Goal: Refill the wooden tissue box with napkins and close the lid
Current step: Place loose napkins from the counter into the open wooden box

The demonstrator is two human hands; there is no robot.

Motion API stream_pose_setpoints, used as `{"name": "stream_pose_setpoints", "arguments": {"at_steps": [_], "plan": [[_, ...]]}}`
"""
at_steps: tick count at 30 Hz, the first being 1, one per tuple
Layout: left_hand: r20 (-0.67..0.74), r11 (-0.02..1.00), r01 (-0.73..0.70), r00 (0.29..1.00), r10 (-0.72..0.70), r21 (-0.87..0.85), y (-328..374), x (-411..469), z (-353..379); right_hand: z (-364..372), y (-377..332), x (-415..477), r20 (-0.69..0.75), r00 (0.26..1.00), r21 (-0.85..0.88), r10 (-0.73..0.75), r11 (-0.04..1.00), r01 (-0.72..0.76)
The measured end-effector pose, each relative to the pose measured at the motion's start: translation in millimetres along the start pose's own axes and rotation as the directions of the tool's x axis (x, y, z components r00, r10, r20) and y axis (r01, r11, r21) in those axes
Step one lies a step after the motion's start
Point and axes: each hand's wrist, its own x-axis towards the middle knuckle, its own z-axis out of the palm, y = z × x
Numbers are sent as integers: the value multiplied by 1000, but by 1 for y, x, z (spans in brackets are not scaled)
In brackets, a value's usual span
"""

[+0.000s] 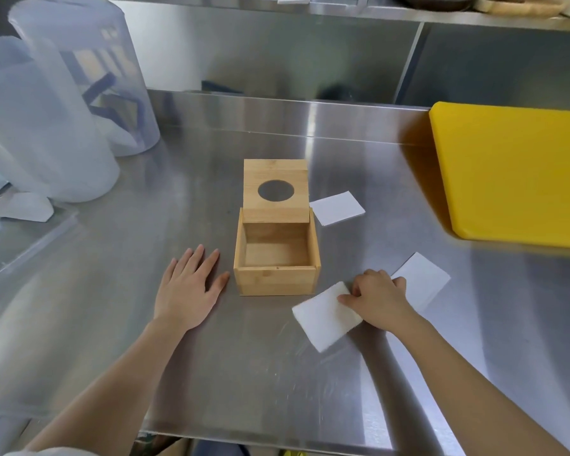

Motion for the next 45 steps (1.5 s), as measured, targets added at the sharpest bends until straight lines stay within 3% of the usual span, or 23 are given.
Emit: {"name": "stream_pose_setpoints", "arguments": {"at_steps": [5,9,11,15,19,28,34,45], "plan": [[-5,1000,-2,1000,2,7,1,1,0,-14,9,-6,34,999,-154,15,988,-10],[-14,1000,0,1000,0,7,0,1,1,-28,4,-3,-52,992,81,-119,989,123],[-11,1000,0,1000,0,-1,0,1,0,-31,-5,-2,-9,984,144,-177,974,176],[-18,1000,-3,1000,3,-4,1,1,-1,-25,-18,4,119,959,50,-256,967,251],[-23,1000,2,1000,-2,-11,2,0,-1,-21,-22,14,157,941,-66,-302,947,315],[-31,1000,1,1000,-1,-15,1,0,-1,-25,-21,11,261,924,-67,-279,950,305],[-37,1000,5,999,-6,-14,2,-1,-2,-29,-17,5,346,911,135,-226,972,190],[-43,1000,10,999,-12,-29,1,0,-1,-49,-16,4,264,888,126,-375,927,354]]}}
